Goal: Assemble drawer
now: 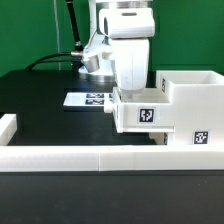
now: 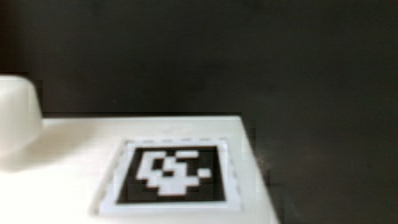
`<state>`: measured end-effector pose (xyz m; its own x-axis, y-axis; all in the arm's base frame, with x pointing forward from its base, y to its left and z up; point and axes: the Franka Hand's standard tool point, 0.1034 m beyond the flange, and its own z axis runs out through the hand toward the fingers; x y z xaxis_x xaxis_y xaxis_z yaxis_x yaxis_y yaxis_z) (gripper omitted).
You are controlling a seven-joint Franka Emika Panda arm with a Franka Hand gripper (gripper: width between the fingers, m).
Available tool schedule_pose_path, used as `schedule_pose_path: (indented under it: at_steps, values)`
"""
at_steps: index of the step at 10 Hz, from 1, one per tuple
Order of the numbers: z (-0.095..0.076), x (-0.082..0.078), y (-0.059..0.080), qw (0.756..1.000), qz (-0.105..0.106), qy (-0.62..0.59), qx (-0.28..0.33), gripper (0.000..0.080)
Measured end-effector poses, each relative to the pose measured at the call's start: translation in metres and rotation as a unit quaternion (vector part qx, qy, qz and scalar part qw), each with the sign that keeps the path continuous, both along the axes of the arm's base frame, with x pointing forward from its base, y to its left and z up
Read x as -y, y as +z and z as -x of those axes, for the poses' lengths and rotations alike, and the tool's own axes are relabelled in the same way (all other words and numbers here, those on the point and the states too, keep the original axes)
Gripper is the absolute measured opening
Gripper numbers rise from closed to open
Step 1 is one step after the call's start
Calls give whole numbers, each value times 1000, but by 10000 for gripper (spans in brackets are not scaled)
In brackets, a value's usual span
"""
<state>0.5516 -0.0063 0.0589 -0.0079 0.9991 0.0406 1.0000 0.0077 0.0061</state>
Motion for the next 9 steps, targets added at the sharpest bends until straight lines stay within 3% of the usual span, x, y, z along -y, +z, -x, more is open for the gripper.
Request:
schedule_pose_path:
  at_steps: [9]
  values:
    - [6, -1, -5, 1000, -1, 0, 0, 44]
